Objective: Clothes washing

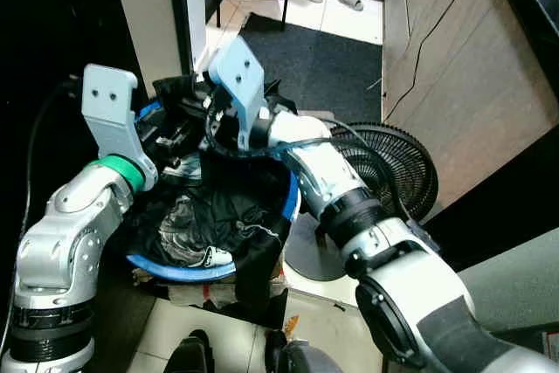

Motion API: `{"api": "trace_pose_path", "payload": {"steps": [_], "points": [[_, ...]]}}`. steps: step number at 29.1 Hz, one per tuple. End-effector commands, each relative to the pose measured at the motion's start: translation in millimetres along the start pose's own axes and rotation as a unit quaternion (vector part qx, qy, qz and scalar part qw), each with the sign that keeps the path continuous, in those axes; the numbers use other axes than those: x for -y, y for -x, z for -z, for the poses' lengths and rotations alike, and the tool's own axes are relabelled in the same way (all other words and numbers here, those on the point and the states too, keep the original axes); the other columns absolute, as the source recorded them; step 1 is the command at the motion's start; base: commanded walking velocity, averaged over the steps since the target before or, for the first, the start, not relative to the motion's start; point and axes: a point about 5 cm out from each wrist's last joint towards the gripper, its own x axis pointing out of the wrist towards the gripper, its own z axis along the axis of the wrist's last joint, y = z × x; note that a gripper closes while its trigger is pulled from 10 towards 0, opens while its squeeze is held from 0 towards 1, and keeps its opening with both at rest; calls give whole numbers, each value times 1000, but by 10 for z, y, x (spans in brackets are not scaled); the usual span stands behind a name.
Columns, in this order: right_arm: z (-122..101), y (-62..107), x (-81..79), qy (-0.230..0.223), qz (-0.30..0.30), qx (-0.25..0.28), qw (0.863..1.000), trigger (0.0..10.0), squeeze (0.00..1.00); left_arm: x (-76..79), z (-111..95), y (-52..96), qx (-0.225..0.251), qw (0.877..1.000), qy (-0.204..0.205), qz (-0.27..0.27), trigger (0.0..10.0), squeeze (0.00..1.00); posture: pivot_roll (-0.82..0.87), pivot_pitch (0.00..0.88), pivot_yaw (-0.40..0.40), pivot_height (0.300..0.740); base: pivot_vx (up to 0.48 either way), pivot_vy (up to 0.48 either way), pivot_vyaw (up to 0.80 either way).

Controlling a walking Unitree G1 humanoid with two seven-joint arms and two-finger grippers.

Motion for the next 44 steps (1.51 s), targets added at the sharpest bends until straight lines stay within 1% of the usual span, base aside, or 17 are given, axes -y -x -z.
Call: {"api": "trace_pose_path", "payload": {"steps": [1, 6, 8, 13, 16, 17, 19, 20, 22, 23, 25, 27, 30, 32, 33, 40, 44], "points": [[215, 34, -134, -14, -34, -41, 998, 10000, 0, 29, -55, -9, 15, 1000, -2, 4, 10000, 0, 111, 143, -66, 740, 0, 0, 0], [343, 118, -383, 44, -141, -64, 987, 10000, 0, 42, -58, -21, 16, 1000, -1, 7, 10000, 0, 116, 136, -68, 740, 0, 0, 0], [478, 231, -592, 97, -222, -93, 966, 10000, 0, 43, -63, -22, 17, 1000, -1, 7, 10000, 0, 115, 134, -68, 740, 0, 0, 0], [557, 319, -635, 95, -216, -103, 966, 10000, 0, 44, -66, -21, 18, 1000, -2, 6, 10000, 0, 118, 133, -74, 740, 0, 0, 0], [556, 360, -263, 29, -48, -100, 993, 10000, 0, 52, -57, -20, 17, 1000, 0, 6, 10000, 0, 112, 132, -74, 740, 0, 0, 0], [563, 410, -77, 9, 24, -107, 994, 10000, 0, 59, -50, -25, 17, 1000, 1, 7, 10000, 0, 108, 131, -73, 740, 0, 0, 0], [569, 450, 36, -4, 68, -113, 991, 10000, 0, 64, -45, -28, 16, 1000, 1, 8, 10000, 0, 108, 131, -73, 740, 0, 0, 0], [596, 525, 157, -11, 112, -126, 986, 10000, 396, 71, -43, -35, 16, 1000, 2, 10, 10000, 0, 105, 130, -71, 740, 0, 0, 0], [637, 642, 273, -3, 155, -147, 977, 10000, 396, 78, -44, -47, 17, 1000, 3, 12, 10000, 0, 105, 130, -71, 740, 0, 0, 0], [694, 743, 340, 5, 184, -169, 968, 10000, 1000, 77, -45, -51, 17, 1000, 3, 12, 10000, 0, 102, 130, -69, 740, 0, 0, 0], [728, 812, 373, 12, 200, -183, 962, 10000, 1000, 76, -45, -54, 17, 1000, 3, 12, 10000, 0, 102, 130, -69, 740, 0, 0, 0], [794, 988, 497, 4, 263, -209, 942, 10000, 1000, 73, -43, -58, 16, 1000, 3, 13, 10000, 0, 99, 132, -66, 740, 0, 0, 0], [794, 988, 497, 4, 263, -209, 942, 10000, 1000, 73, -43, -58, 16, 1000, 3, 13, 10000, 0, 99, 132, -66, 740, 0, 0, 0], [790, 1112, 632, -5, 334, -214, 918, 10000, 1000, 75, -40, -59, 15, 1000, 4, 13, 10000, 0, 102, 133, -67, 740, 0, 0, 0], [790, 1112, 632, -5, 334, -214, 918, 10000, 1000, 75, -40, -59, 15, 1000, 4, 13, 10000, 0, 102, 133, -67, 740, 0, 0, 0], [668, 1364, 930, -20, 473, -194, 859, 10000, 1000, 70, -42, -47, 15, 1000, 3, 13, 10000, 0, 105, 136, -62, 740, 0, 0, 0], [669, 1404, 958, -31, 482, -195, 854, 10000, 1000, 71, -43, -48, 15, 1000, 3, 13, 10000, 0, 104, 137, -61, 740, 0, 0, 0]]}}
